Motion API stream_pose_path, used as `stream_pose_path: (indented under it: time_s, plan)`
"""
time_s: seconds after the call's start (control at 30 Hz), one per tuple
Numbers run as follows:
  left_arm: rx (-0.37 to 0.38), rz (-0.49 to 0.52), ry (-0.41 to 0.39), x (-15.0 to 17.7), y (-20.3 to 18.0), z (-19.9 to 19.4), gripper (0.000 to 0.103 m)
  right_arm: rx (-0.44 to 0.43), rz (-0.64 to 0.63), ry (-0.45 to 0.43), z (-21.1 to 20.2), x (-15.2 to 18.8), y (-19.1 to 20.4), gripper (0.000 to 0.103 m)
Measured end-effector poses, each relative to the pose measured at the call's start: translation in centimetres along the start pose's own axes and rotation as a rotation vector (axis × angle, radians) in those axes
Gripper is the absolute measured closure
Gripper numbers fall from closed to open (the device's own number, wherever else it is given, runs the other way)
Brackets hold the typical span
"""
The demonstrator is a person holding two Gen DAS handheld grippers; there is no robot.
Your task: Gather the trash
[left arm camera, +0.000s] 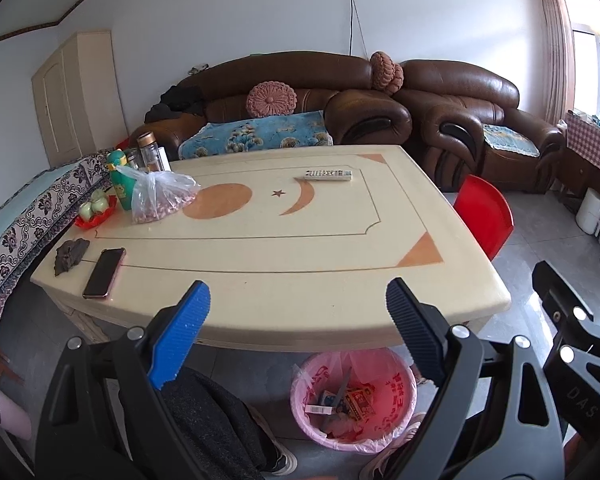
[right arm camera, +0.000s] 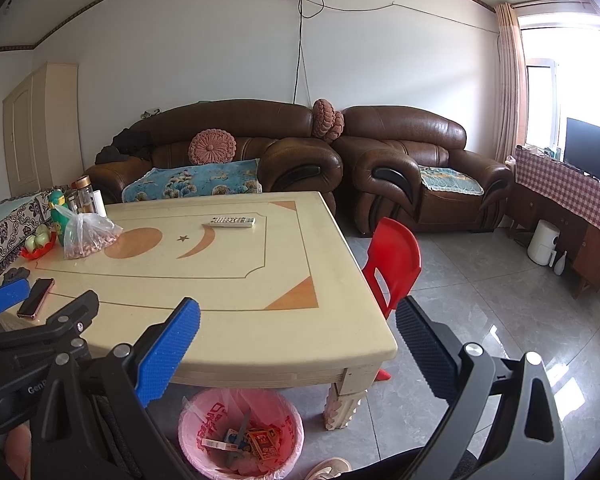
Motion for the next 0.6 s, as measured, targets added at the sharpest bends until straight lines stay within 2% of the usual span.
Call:
stream_pose_path:
  time_s: [0.6]
  plan:
    - [0.004,0.012,0.004,-0.16,-0.33,0.07,0.015,-0.001,0.0,0.001,0.06,-0.04,-0.02,0.007]
Point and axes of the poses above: each gripper's, at about its wrist camera, not at the fingertips, and z roughly the way its jaws point, y to its left, x to its underside, the point moved 8 cm from there along z, roughly the way its jaws point, and after that the axes turned 15 degrees about z, right-handed, at the moved point
